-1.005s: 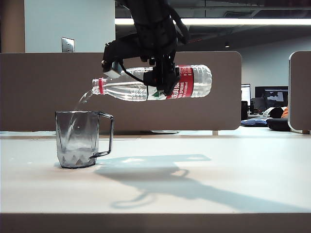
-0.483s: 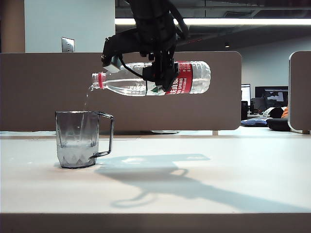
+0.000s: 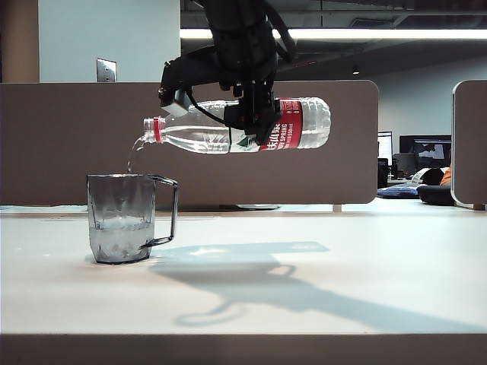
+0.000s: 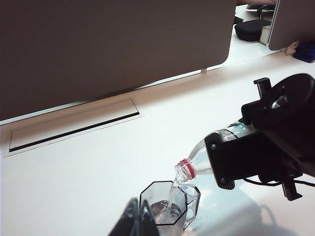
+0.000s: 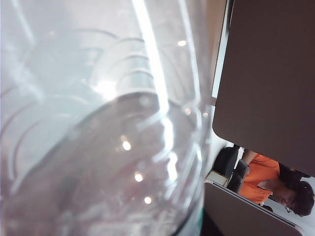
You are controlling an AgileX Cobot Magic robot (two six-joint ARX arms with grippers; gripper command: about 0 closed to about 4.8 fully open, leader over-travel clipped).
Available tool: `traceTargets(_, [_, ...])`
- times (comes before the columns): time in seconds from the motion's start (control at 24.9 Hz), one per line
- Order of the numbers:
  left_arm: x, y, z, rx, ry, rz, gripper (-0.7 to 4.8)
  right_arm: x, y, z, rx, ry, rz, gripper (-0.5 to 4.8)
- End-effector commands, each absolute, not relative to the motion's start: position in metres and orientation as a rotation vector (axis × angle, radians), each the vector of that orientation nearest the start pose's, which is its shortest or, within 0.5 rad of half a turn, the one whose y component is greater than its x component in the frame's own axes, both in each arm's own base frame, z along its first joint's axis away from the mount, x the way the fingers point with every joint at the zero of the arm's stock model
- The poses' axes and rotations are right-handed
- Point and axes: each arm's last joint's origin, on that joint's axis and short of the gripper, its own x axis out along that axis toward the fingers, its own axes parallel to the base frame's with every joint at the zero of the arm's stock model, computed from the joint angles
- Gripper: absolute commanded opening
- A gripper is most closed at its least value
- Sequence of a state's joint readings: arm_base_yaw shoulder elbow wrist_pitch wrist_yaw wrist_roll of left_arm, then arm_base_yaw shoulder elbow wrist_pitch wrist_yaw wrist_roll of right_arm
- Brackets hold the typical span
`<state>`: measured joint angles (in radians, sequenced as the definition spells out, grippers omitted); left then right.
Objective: Pick up the mineral water bottle on the table and pour water into the mug until it's half full.
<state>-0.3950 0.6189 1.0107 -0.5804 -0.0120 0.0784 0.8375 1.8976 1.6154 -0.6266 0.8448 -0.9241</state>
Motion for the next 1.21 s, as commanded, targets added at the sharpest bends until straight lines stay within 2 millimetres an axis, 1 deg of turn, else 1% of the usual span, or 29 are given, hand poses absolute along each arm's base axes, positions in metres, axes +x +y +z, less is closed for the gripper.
traceTargets(0.04, [0.095, -0.039, 0.39, 0.116, 0.152, -0.385, -0.05, 0.29, 0.291, 0.284, -1.536, 0.564, 0.259, 2.61])
traceTargets(0.2, [0.095, -0.039, 0.39, 0.115, 0.152, -0.385, -0.05, 0.29, 0.291, 0.284, -1.526, 0.565, 0.257, 2.61])
traceTargets(0.36, [0.095, -0.039, 0.39, 0.116, 0.152, -0.385, -0.05, 0.29, 0.291, 0.283, -1.465, 0.566, 0.262, 2.61])
traceTargets(0.52, [0.095, -0.039, 0.39, 0.116, 0.153, -0.385, -0.05, 0.289, 0.291, 0.282, -1.305, 0.586, 0.259, 2.6])
traceTargets(0.56, [0.095, -0.039, 0.39, 0.116, 0.153, -0.385, -0.05, 0.288, 0.291, 0.281, -1.233, 0.601, 0.264, 2.61])
traceTargets(0.6, [0.095, -0.039, 0.39, 0.116, 0.153, -0.385, -0.05, 0.288, 0.29, 0.281, -1.196, 0.609, 0.263, 2.6])
traceTargets(0.64, [0.095, -0.039, 0.39, 0.116, 0.153, -0.385, -0.05, 0.288, 0.289, 0.281, -1.106, 0.624, 0.278, 2.6])
traceTargets(0.72, [0.095, -0.039, 0.39, 0.116, 0.153, -0.385, -0.05, 0.288, 0.287, 0.283, -1.007, 0.633, 0.287, 2.61])
traceTargets(0.76, [0.095, -0.039, 0.39, 0.117, 0.154, -0.385, -0.05, 0.291, 0.284, 0.285, -0.915, 0.642, 0.292, 2.61])
traceTargets(0.8, [0.095, -0.039, 0.39, 0.117, 0.154, -0.385, -0.05, 0.292, 0.282, 0.287, -0.867, 0.646, 0.289, 2.61])
traceTargets(0.88, [0.095, -0.039, 0.389, 0.118, 0.162, -0.385, -0.05, 0.297, 0.271, 0.293, -0.759, 0.66, 0.27, 2.61])
traceTargets(0.97, [0.095, -0.039, 0.388, 0.12, 0.174, -0.385, -0.05, 0.303, 0.257, 0.303, -0.63, 0.671, 0.246, 2.61])
traceTargets(1.09, [0.095, -0.039, 0.388, 0.121, 0.177, -0.385, -0.05, 0.313, 0.224, 0.322, -0.374, 0.688, 0.217, 2.61])
traceTargets(1.13, [0.095, -0.039, 0.388, 0.121, 0.177, -0.385, -0.05, 0.315, 0.218, 0.325, -0.336, 0.689, 0.215, 2.61])
traceTargets(1.17, [0.095, -0.039, 0.388, 0.121, 0.178, -0.385, -0.05, 0.315, 0.206, 0.332, -0.281, 0.675, 0.216, 2.61])
traceTargets(1.21, [0.095, -0.039, 0.387, 0.121, 0.179, -0.385, -0.05, 0.313, 0.202, 0.333, -0.269, 0.661, 0.21, 2.61])
